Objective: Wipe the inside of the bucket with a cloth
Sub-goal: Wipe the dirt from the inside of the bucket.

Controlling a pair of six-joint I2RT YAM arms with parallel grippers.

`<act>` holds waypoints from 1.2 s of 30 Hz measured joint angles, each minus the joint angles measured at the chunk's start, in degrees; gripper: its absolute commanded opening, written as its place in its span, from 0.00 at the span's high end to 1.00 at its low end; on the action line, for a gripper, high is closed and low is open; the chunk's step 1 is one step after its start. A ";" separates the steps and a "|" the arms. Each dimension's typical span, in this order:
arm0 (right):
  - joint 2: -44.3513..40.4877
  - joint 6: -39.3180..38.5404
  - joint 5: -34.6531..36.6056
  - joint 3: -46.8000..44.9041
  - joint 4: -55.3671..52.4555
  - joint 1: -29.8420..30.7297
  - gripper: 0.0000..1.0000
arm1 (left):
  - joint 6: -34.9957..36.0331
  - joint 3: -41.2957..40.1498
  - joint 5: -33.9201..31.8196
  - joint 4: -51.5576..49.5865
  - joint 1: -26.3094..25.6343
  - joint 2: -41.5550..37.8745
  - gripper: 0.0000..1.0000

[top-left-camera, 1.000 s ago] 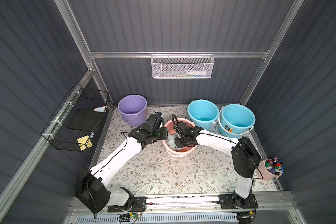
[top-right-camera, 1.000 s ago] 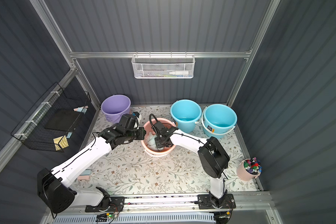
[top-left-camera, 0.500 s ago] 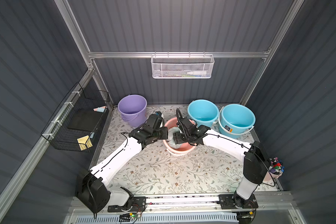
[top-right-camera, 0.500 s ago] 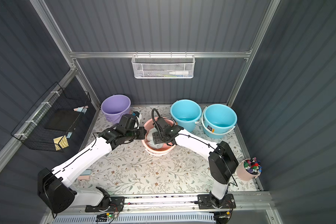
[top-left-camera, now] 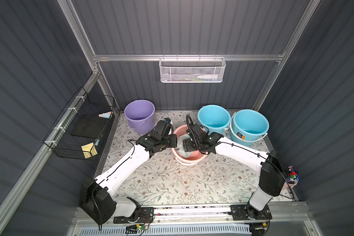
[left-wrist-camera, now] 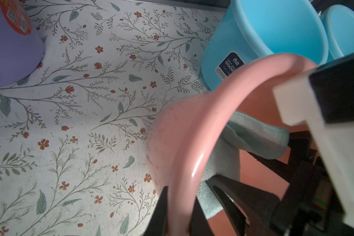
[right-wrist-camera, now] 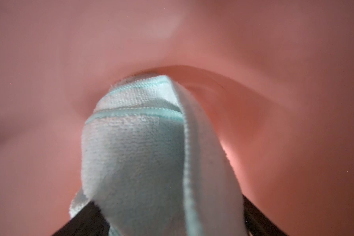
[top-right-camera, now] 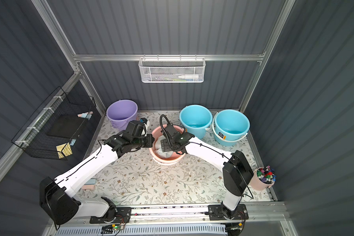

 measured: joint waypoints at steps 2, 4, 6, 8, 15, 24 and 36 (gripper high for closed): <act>0.04 0.42 -1.05 0.00 1.07 0.00 0.01 | 0.00 0.00 0.00 0.00 0.00 0.00 1.00; 0.85 0.39 -2.49 0.02 2.29 -0.02 0.01 | 0.02 0.00 0.00 0.02 0.02 0.00 1.00; 2.27 0.39 -3.67 0.02 3.30 0.00 0.02 | 0.02 0.00 -0.04 0.00 0.02 0.00 1.00; 4.31 0.42 -4.35 0.02 4.37 0.04 0.05 | -0.04 0.00 -0.28 0.04 0.02 0.00 1.00; 9.75 0.42 -4.11 -2.73 13.05 0.15 0.07 | -0.02 0.00 -0.83 0.20 0.33 0.00 1.00; 12.92 -0.20 2.60 -4.70 23.58 0.28 0.65 | -0.07 0.00 -1.31 1.16 0.33 0.00 1.00; 11.67 -12.85 11.10 -8.04 30.53 0.26 1.00 | -0.50 -0.15 -2.03 1.36 0.33 0.00 1.00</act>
